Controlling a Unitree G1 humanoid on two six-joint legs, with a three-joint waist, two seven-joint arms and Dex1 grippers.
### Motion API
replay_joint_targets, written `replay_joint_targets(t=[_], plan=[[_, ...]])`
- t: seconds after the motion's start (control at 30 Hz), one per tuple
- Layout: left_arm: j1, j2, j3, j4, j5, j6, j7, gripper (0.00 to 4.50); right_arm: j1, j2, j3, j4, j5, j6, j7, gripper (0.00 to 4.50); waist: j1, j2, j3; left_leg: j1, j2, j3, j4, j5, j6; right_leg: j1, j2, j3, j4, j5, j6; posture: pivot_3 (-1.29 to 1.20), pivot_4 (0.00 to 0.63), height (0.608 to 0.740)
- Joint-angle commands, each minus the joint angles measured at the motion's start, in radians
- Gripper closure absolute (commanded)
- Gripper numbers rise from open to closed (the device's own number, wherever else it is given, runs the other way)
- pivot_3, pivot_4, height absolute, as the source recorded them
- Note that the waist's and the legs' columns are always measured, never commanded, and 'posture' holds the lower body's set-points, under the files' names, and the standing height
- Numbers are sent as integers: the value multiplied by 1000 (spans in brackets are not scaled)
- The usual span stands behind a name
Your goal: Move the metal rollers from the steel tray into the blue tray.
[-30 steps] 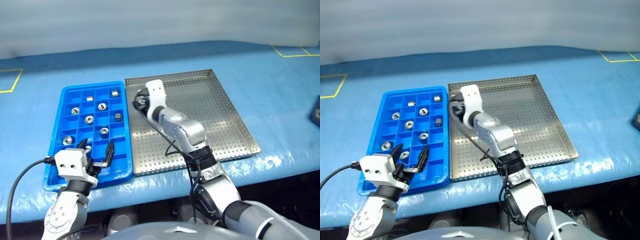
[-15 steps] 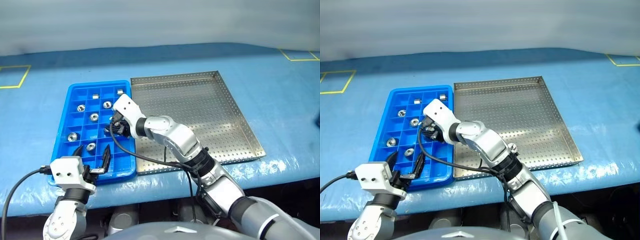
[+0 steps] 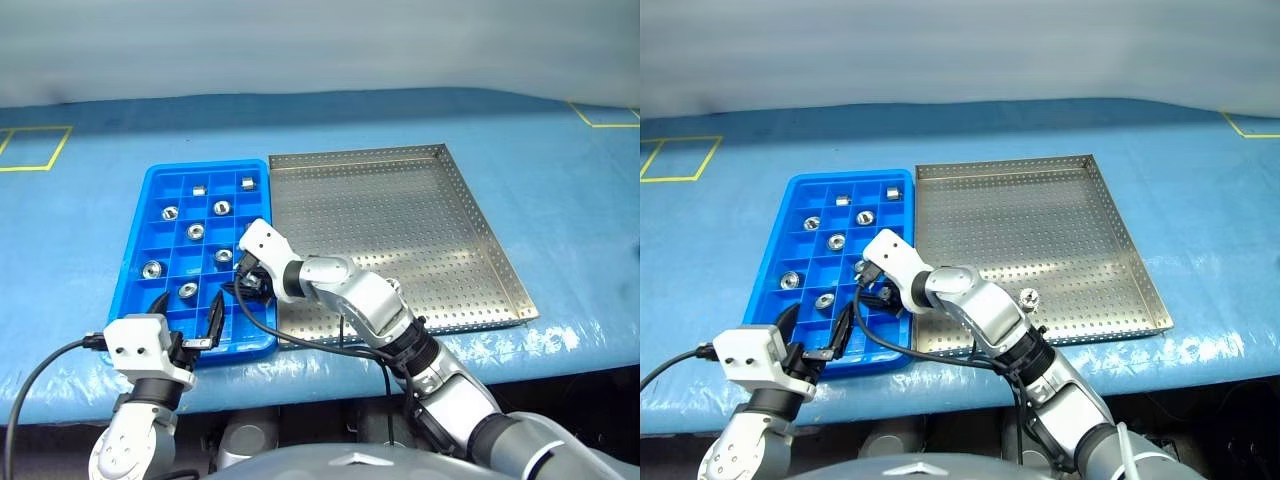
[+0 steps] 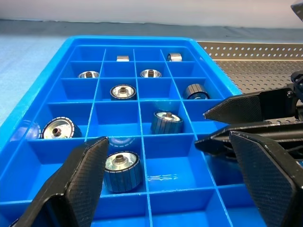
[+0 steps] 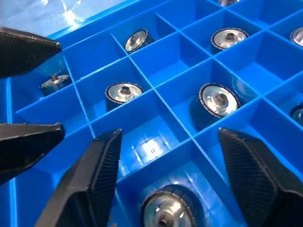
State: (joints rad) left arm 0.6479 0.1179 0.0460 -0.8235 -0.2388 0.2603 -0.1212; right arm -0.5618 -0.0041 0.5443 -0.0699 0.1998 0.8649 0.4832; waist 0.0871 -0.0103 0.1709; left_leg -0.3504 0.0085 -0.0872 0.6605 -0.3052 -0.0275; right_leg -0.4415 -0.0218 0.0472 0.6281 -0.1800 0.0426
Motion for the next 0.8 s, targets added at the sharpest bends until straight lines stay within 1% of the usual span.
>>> replay_joint_targets(t=[0.03, 0.13, 0.2, 0.4, 0.5, 0.63, 0.7, 0.8], plan=[[-25, 13, -7, -10, -7, 8, -14, 36, 9, -15, -63, -45, -13, 30, -41, 67, -2, 0, 0, 0, 0, 0, 1, 0, 0, 0, 0, 0, 0, 0, 0, 265, 150, 740], [-55, 18, -6, 5, -15, 19, -21, 36, 7, -24, -144, -85, -12, 52, -90, 67, -2, 0, 0, 0, 0, 0, 2, 0, 0, 1, 0, 0, 0, 0, 1, 221, 150, 740], [-78, 26, -10, 18, -20, 28, -30, 36, 7, -51, -198, -112, -21, 72, -122, 67, -6, 0, 0, 0, -1, 0, 2, 0, 0, 1, 0, 0, 0, 1, 1, 195, 150, 740], [-131, 40, -26, 50, -30, 47, -54, 36, 27, -150, -297, -185, -48, 150, -180, 67, -52, 0, 0, -2, -1, 0, 0, 0, 0, -1, 0, 0, 0, 1, 0, 142, 150, 740], [-158, 48, -30, 65, -39, 60, -69, 36, 57, -207, -362, -259, -43, 247, -201, 67, -72, 0, 0, -2, 0, 0, 0, 0, 0, -2, 0, 0, 0, 2, -1, 101, 150, 740], [-180, 55, -31, 78, -50, 72, -79, 36, 102, -249, -404, -351, -17, 357, -199, 67, -91, 0, 0, -3, -1, 0, 1, 0, 1, -2, -1, 1, -1, 2, -1, 66, 150, 740], [-190, 57, -31, 85, -55, 76, -84, 36, 127, -250, -433, -390, 7, 411, -194, 67, -99, 0, 0, -3, -1, 0, 2, 0, 1, -1, -1, 1, 0, 1, 1, 56, 150, 740], [-204, 62, -35, 93, -60, 84, -93, 36, 183, -279, -428, -430, 13, 451, -197, 67, -106, 0, 0, -2, -1, 1, 2, 0, 1, -1, 0, 1, 0, 1, 1, 41, 150, 740]])
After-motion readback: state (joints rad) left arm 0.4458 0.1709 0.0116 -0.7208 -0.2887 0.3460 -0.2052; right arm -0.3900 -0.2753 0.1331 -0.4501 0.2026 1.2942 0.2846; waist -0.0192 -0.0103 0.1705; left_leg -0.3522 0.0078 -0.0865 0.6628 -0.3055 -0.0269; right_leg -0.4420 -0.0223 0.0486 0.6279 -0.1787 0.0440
